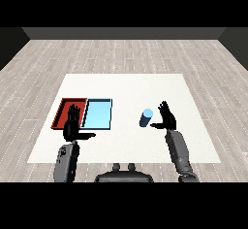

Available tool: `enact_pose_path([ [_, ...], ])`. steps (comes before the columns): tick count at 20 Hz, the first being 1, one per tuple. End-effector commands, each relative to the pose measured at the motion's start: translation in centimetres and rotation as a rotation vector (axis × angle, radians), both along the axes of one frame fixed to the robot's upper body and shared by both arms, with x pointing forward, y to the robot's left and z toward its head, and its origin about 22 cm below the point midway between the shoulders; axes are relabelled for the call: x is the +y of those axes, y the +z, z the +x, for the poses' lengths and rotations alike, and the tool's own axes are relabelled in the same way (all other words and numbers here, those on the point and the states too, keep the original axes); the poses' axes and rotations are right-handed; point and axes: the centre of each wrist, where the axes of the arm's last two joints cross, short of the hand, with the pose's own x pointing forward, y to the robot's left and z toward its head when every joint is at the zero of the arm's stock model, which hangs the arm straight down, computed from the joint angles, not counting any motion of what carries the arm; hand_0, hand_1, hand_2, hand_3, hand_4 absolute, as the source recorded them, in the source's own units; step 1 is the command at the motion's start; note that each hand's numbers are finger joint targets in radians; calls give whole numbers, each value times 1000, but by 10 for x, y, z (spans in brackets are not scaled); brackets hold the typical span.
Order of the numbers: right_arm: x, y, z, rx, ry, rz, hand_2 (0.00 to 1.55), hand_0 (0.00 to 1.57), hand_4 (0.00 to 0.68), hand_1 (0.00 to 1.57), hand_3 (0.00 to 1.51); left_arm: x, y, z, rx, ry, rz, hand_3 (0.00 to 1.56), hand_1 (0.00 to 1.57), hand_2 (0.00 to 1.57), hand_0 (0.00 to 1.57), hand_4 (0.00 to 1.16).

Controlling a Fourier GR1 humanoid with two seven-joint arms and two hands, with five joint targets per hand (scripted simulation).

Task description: Pick the blue can and put it in the blue box

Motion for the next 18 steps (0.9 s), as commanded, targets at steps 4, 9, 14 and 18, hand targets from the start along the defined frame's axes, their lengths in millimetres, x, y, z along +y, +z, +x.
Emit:
enact_pose_path([
  [4, 15, -34, -11, 19, 32, 11, 0, 0, 0, 0, 0, -29, -1, 11, -2, 28, 19, 0, 0, 0, 0, 0],
  [9, 13, -12, 13, 19, 43, 31, 0, 0, 0, 0, 0, 6, -20, -6, 8, 24, 7, 0, 0, 0, 0, 0],
  [14, 29, -13, 17, 43, 39, 35, 0, 0, 0, 0, 0, -11, 9, 19, -6, 8, 22, 0, 0, 0, 0, 0],
  [18, 34, -30, 17, 36, 45, 36, 0, 0, 0, 0, 0, -17, -30, -16, 1, 4, 1, 0, 0, 0, 0, 0],
])
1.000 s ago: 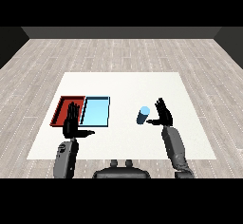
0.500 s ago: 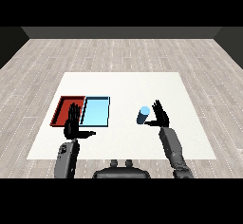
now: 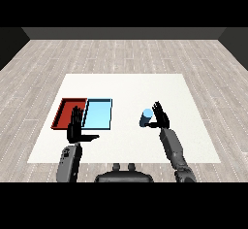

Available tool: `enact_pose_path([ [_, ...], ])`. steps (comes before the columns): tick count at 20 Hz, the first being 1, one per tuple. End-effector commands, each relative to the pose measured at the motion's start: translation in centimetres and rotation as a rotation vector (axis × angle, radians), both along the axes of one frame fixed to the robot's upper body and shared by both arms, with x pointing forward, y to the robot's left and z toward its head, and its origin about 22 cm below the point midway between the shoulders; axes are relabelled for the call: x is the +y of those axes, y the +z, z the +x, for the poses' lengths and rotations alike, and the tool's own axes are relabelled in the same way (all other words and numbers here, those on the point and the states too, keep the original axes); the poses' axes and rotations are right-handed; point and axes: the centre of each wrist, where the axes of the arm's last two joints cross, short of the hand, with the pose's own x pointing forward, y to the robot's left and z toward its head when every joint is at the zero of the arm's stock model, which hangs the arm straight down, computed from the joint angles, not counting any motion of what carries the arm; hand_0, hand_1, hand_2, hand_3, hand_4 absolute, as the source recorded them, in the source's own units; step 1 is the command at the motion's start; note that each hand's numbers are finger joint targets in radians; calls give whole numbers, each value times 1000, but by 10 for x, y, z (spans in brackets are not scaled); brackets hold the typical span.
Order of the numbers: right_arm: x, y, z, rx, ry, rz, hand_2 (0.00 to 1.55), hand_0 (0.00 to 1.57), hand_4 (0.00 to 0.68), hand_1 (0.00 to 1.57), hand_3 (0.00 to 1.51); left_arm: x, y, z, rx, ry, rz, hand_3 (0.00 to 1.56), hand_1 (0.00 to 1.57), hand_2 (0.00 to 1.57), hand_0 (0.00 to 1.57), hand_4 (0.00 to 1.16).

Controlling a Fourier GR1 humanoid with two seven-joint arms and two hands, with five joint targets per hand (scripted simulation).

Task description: Pick the blue can and put it in the blue box

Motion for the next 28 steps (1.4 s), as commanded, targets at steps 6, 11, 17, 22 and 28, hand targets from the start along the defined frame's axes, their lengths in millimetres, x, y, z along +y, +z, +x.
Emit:
enact_pose_path([
  [6, 9, -3, 12, 6, 24, 5, 0, 0, 0, 0, 0, 5, 7, 8, 3, 3, 35, 0, 0, 0, 0, 0],
  [11, 32, 0, 20, 9, 36, 10, 0, 0, 0, 0, 0, 15, 7, 7, -1, -1, 15, 0, 0, 0, 0, 0],
  [17, 45, -5, 22, 6, 53, -23, 0, 0, 0, 0, 0, 10, -7, -8, 4, 23, -2, 0, 0, 0, 0, 0],
  [22, 49, 0, 31, 22, 72, -8, 0, 0, 0, 0, 0, 23, 11, 13, -11, 12, -28, 0, 0, 0, 0, 0],
  [28, 52, 7, 28, 39, 24, -11, 0, 0, 0, 0, 0, 12, 21, -12, -26, 30, -5, 0, 0, 0, 0, 0],
])
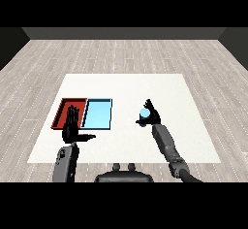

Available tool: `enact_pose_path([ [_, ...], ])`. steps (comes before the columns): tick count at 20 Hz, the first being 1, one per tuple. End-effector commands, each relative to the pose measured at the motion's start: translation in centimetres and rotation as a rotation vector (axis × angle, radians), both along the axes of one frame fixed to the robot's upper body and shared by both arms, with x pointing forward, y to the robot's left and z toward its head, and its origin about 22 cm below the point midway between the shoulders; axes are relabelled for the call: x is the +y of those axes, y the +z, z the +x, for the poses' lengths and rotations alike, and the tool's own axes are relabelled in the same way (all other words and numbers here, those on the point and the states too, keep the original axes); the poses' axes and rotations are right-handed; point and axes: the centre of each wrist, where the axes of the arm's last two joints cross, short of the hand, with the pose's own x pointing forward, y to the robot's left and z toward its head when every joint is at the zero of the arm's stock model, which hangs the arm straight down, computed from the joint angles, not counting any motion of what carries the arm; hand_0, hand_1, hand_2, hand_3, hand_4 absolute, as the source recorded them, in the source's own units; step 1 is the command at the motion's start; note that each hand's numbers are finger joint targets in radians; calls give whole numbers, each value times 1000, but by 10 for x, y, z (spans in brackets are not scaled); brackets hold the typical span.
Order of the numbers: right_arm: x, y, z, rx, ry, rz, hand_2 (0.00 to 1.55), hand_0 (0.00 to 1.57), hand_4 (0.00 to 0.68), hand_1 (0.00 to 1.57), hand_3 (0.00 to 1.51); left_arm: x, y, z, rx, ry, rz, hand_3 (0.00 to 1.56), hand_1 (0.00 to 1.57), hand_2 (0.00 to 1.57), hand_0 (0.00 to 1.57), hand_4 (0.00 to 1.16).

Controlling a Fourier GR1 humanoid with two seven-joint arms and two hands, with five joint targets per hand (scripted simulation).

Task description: Pick the blue can and put it in the blue box

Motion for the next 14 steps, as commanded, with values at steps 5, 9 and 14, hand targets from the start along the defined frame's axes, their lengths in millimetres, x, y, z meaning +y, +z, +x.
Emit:
enact_pose_path([
  [5, 21, -11, -3, 37, -58, -134, 1485, 1553, 647, 1553, 1448, -12, 5, 6, 6, -10, 10, 0, 0, 0, 0, 0],
  [9, -2, 0, 4, 49, -63, -172, 1502, 1568, 677, 1568, 1457, -3, 1, -2, -3, -16, 2, 0, 0, 0, 0, 0],
  [14, -5, 13, 6, 30, -57, -188, 1481, 1552, 672, 1552, 1428, 0, 3, -8, 4, -7, -1, 0, 0, 0, 0, 0],
])
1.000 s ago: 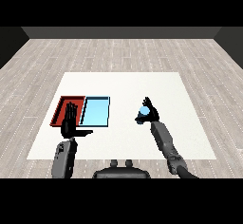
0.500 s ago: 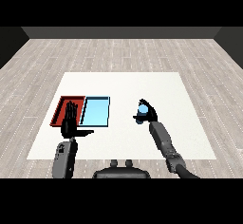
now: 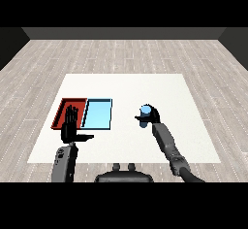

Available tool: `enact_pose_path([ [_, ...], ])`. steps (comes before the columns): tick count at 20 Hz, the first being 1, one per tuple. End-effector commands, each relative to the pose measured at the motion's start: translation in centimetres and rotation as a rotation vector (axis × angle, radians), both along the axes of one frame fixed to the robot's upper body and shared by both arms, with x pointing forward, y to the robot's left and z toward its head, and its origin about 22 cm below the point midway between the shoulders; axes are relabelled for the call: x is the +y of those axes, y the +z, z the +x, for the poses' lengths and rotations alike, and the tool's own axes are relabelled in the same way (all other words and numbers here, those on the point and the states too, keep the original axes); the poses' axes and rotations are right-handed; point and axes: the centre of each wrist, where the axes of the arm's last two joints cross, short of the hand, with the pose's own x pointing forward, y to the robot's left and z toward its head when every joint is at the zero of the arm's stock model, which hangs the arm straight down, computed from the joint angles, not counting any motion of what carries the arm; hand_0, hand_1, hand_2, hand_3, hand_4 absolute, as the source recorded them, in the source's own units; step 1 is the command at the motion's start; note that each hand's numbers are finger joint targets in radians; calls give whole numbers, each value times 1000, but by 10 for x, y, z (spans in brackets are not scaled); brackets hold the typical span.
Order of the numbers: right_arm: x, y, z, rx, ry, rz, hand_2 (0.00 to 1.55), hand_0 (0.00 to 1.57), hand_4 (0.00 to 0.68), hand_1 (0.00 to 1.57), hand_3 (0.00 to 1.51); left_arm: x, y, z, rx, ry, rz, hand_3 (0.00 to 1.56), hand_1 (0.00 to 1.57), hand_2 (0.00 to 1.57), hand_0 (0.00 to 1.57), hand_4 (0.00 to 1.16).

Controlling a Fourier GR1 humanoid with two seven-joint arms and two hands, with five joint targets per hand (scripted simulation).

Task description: Pick the blue can and put it in the blue box

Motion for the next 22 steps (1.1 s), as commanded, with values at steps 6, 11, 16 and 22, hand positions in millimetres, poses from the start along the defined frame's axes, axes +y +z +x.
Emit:
enact_pose_path([
  [6, -13, 25, 3, -112, 14, -26, 1451, 1491, 652, 1491, 1408, -32, 1, 5, 39, -32, 50, 0, 0, 0, 0, 0],
  [11, 0, 62, 10, -193, 42, -18, 1457, 1493, 652, 1493, 1413, -45, -22, 14, 86, -80, 42, 0, 0, 0, 0, 0],
  [16, 30, 73, 10, -314, 89, 12, 1428, 1441, 665, 1441, 1411, -58, -23, 4, 119, -155, 36, 0, 0, 0, 0, 0],
  [22, 27, 92, 5, -348, 104, 7, 1437, 1431, 654, 1431, 1412, -81, -17, 31, 179, -182, 68, 0, 0, 0, 0, 0],
])
